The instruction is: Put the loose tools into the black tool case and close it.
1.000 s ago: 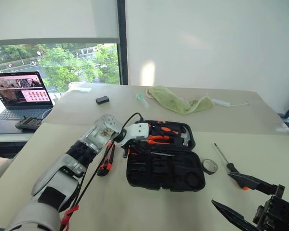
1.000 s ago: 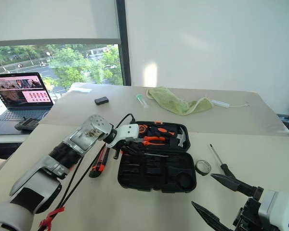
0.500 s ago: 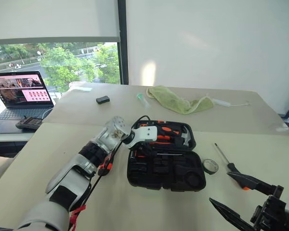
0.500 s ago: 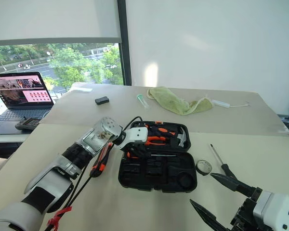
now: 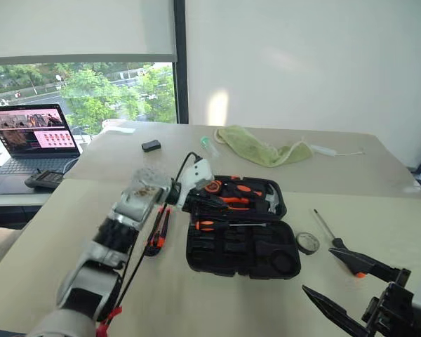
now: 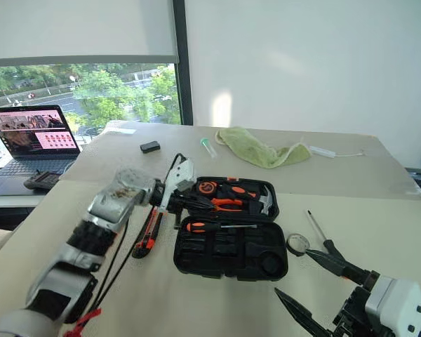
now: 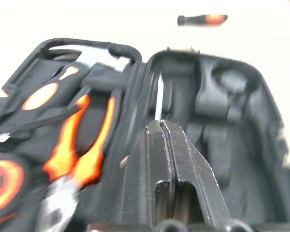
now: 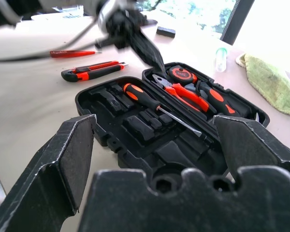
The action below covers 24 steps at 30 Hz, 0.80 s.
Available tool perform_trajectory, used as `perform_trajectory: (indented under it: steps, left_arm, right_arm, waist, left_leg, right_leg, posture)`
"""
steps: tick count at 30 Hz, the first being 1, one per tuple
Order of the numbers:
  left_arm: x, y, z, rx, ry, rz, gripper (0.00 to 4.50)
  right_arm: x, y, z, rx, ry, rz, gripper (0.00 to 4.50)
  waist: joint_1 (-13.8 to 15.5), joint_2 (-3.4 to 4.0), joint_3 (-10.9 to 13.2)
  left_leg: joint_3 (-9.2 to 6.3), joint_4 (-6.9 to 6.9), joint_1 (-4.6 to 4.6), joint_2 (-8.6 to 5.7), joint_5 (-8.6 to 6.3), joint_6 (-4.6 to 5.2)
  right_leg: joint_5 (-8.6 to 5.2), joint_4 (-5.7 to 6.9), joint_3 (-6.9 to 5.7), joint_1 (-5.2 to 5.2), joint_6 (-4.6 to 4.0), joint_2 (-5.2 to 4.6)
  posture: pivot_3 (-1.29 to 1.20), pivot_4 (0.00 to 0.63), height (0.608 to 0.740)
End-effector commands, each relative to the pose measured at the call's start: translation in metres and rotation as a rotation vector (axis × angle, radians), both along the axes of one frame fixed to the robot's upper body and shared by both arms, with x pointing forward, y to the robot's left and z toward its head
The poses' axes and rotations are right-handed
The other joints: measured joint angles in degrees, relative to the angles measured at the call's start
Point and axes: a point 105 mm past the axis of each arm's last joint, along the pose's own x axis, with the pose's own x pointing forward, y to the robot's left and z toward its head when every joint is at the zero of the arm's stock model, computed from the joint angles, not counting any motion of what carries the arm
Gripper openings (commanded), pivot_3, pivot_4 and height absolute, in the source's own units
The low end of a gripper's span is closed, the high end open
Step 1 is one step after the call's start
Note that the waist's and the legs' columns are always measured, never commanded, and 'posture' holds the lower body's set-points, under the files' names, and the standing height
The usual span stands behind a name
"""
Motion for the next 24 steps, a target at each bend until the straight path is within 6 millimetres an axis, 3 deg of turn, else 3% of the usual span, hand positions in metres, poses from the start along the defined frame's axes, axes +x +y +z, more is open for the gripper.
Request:
perform_trajectory:
  steps: [1, 7, 14, 16, 18, 22, 24]
  left_arm:
    - [0.01, 0.0, -0.015, 0.0, -0.061, 0.128, 0.08]
    - [0.009, 0.008, -0.068, 0.156, -0.023, 0.214, 0.08]
    - [-0.004, 0.004, -0.088, 0.231, 0.001, 0.133, 0.08]
    - [-0.004, -0.001, -0.075, 0.158, -0.027, 0.117, 0.08]
    - [-0.008, -0.01, -0.032, -0.136, 0.001, 0.102, 0.08]
    - [-0.029, 0.015, 0.02, -0.254, 0.013, -0.022, 0.08]
    - [-0.041, 0.023, 0.037, -0.272, -0.01, -0.082, 0.59]
  right_arm:
    - [0.0, 0.003, 0.005, -0.013, -0.038, 0.001, 4.5]
    - [0.005, 0.0, 0.001, -0.006, -0.005, -0.053, 4.5]
    - [0.03, -0.026, -0.011, -0.026, 0.094, -0.264, 4.5]
    - [0.038, -0.026, -0.011, -0.014, 0.119, -0.295, 4.5]
    - [0.051, -0.031, -0.008, -0.035, 0.114, -0.371, 4.5]
    - [0.072, -0.048, -0.02, -0.149, 0.284, -0.469, 4.5]
    - [0.083, -0.057, -0.021, -0.093, 0.337, -0.512, 4.5]
  waist:
    - [-0.17, 0.0, 0.0]
    - [-0.22, 0.05, -0.05]
    - [-0.26, 0.23, -0.98]
    - [-0.3, 0.26, -1.08]
    - [-0.36, 0.32, -1.11]
    - [-0.85, 0.16, -0.81]
    - [-0.95, 0.11, -0.78]
  left_leg:
    - [0.0, 0.0, 0.01, 0.0, 0.0, 0.0]
    - [-0.02, 0.0, 0.19, 0.0, 0.02, -0.03]
    - [-0.01, -0.05, 0.34, 0.02, 0.01, -0.03]
    - [-0.01, -0.07, 0.34, 0.03, 0.01, -0.03]
    - [0.0, -0.08, 0.32, 0.03, 0.01, -0.03]
    - [0.0, -0.04, -0.03, 0.03, 0.07, -0.04]
    - [-0.08, -0.05, -0.09, 0.04, 0.14, -0.1]
  right_leg:
    - [0.0, 0.03, 0.01, 0.0, 0.0, 0.0]
    - [0.0, 0.2, 0.03, 0.07, -0.03, -0.02]
    - [-0.04, 0.22, 0.11, 0.12, -0.1, -0.15]
    - [-0.06, 0.22, 0.11, 0.11, -0.13, -0.14]
    - [-0.11, 0.22, 0.13, 0.08, -0.24, -0.21]
    - [-0.12, 0.47, -0.01, -0.3, -0.26, -0.61]
    - [-0.13, 0.48, -0.08, -0.32, -0.3, -0.54]
  posture:
    - [0.0, 0.15, 0.74]
    - [0.0, 0.15, 0.74]
    - [0.0, 0.15, 0.74]
    - [0.0, 0.15, 0.74]
    - [0.0, 0.15, 0.74]
    - [0.0, 0.15, 0.74]
    - [0.0, 0.15, 0.74]
